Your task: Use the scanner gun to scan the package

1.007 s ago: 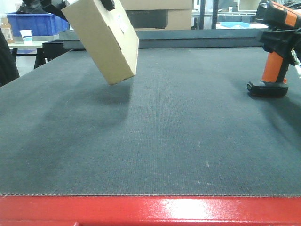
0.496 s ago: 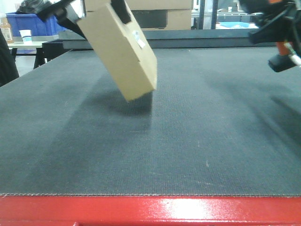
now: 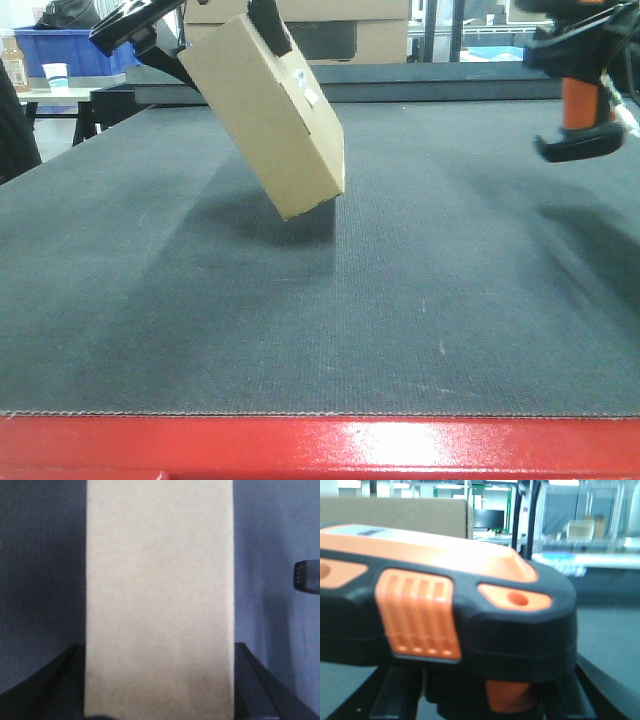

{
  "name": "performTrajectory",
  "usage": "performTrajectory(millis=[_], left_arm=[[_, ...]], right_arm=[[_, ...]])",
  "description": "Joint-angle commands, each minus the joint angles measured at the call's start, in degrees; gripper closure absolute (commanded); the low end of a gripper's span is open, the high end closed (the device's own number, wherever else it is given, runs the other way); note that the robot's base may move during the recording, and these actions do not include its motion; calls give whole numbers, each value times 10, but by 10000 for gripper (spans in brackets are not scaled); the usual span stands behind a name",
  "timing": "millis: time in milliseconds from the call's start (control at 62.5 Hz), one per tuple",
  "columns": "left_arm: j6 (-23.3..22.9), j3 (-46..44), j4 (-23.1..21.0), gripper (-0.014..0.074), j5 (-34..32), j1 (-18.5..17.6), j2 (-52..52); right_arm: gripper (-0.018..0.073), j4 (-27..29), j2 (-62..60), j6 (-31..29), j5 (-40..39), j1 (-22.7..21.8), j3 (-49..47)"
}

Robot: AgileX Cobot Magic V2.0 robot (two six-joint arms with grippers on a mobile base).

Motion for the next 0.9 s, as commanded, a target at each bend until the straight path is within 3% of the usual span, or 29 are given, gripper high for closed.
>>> performTrajectory(millis=[0,256,752,880], left_arm=[[1,-3,1,708,-13,-4,-3],[1,-3,7,708,-13,-4,-3],[1,-3,7,708,-13,-4,-3],[1,-3,7,708,-14,-4,-3]], right_arm=[[718,6,8,75,-31,-1,-4],[720,6,55,95,-81,-1,-4],[720,-1,60,95,-45,-1,-4],[606,-9,60,95,-45,-1,-4]])
